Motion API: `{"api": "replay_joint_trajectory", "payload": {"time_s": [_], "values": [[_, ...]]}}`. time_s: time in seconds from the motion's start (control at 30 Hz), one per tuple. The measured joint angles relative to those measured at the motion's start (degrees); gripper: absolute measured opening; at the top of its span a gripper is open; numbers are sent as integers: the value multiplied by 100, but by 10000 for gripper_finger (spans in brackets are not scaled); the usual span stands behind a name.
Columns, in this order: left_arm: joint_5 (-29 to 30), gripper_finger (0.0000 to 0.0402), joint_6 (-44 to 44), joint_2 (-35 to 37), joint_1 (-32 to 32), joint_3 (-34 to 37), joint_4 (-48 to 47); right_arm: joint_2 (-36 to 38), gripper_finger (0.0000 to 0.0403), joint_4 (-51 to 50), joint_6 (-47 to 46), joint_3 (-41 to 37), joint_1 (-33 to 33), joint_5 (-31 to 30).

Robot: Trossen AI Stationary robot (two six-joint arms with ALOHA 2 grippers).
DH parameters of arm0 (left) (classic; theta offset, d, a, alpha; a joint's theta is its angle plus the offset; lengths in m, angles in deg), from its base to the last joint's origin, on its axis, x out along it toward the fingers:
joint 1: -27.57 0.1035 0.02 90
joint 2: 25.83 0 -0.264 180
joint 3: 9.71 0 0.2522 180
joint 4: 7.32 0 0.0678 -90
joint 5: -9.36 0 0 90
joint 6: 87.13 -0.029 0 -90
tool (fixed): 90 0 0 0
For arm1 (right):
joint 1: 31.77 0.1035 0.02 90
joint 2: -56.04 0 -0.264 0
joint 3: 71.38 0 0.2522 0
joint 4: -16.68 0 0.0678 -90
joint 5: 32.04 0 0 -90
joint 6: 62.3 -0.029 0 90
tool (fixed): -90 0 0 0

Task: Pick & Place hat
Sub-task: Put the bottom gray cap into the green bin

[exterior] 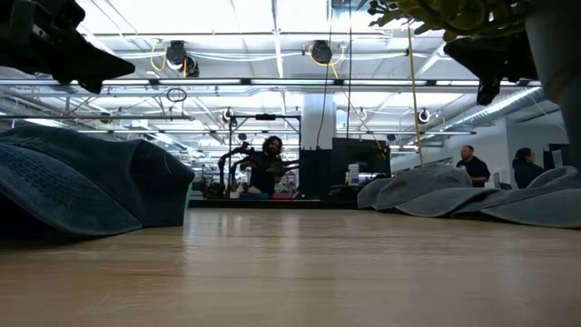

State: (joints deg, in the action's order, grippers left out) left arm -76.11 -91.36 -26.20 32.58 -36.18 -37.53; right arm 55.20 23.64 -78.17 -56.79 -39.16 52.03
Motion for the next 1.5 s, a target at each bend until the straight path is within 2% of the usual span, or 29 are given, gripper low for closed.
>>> {"api": "replay_joint_trajectory", "payload": {"time_s": [0.13, 0.3, 0.37, 0.43, 0.53, 0.63, 0.77, 0.87, 1.0, 1.1, 1.5], "values": [[-2, 31, 0, 0, -1, 0, 0, -82, 81, -56, 441, 341, 0, 224], [0, 31, 0, 0, -2, 0, 0, -851, 187, -792, 765, 1257, 4, 314], [-1, 31, 1, -2, 0, 0, 0, -1399, 229, -1493, 844, 1751, 2, 312], [-2, 31, 0, -1, 1, 0, 2, -2054, 257, -2629, 881, 2404, 2, 301], [-1, 31, 0, 1, 0, 0, 7, -3055, 271, -4792, 932, 3570, 3, 67], [-2, 31, 0, 0, -2, 0, 6, -4103, 268, -6844, 784, 4460, -2, -271], [-2, 31, 0, 0, -1, 0, 9, -5083, 254, -8573, 468, 5158, 0, -125], [-2, 31, 0, -1, -2, 0, 6, -5644, 246, -9362, 196, 5210, 2, 26], [0, 31, 0, -2, -2, 0, 2, -6067, 243, -9681, -92, 5107, 1, 322], [0, 31, 0, -1, -2, 0, 3, -6277, 243, -9564, -193, 4933, 2, 615], [0, 31, 0, -1, -2, 0, 4, -6641, 242, -9204, -598, 4155, -2, 608]]}}
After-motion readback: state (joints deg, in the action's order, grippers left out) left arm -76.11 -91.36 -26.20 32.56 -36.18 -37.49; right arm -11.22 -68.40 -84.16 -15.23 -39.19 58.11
